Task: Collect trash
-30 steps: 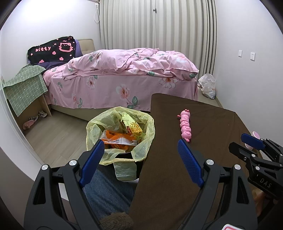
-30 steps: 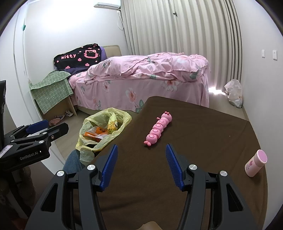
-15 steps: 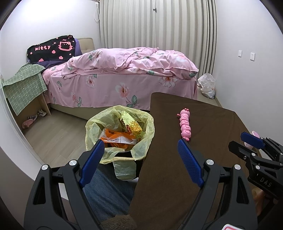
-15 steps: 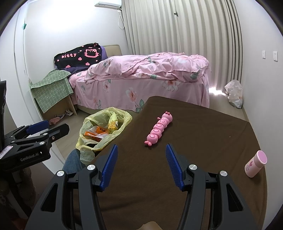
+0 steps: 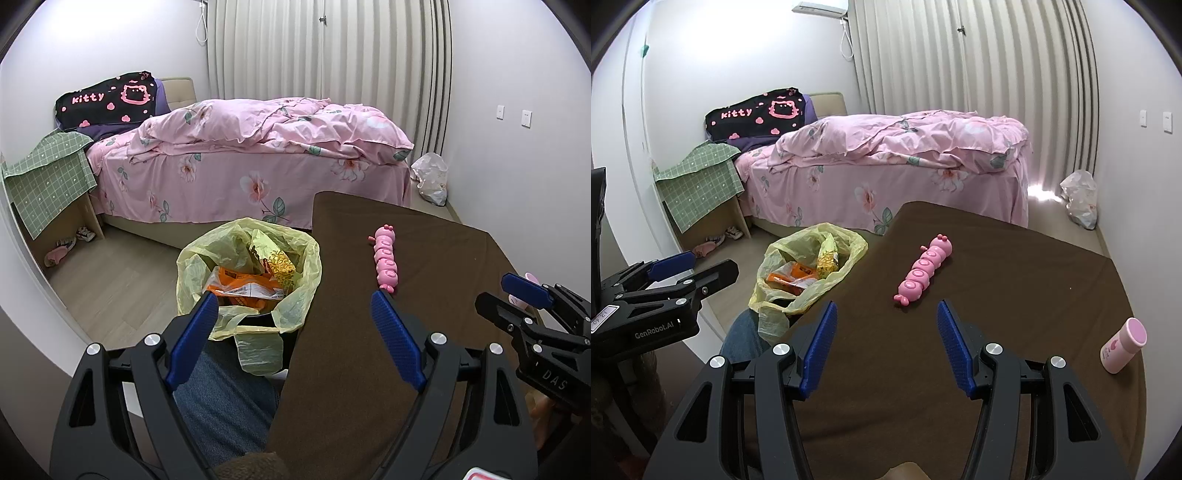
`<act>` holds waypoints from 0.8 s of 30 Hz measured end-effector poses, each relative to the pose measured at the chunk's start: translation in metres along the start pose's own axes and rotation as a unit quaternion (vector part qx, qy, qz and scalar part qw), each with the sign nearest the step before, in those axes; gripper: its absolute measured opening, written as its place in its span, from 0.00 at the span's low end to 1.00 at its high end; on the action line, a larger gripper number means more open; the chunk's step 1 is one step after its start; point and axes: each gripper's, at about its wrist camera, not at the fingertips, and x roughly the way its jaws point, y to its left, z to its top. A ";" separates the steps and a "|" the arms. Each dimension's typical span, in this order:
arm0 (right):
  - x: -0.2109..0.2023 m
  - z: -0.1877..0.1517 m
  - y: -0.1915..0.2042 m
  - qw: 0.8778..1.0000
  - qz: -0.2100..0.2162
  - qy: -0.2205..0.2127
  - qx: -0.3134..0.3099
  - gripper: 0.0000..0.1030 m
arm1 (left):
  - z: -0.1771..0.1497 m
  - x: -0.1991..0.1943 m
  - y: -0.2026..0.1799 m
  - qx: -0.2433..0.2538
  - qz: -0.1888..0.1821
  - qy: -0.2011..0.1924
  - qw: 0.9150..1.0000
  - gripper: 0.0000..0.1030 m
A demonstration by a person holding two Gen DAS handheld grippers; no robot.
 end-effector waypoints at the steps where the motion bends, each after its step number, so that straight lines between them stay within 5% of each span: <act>1: 0.000 0.000 0.000 1.000 0.000 0.000 0.000 0.52 | 0.000 0.000 0.000 -0.001 0.000 0.000 1.000 0.78; 24: -0.001 0.002 0.003 1.000 0.000 0.002 -0.005 0.52 | -0.002 0.002 -0.001 -0.012 0.009 0.001 1.000 0.78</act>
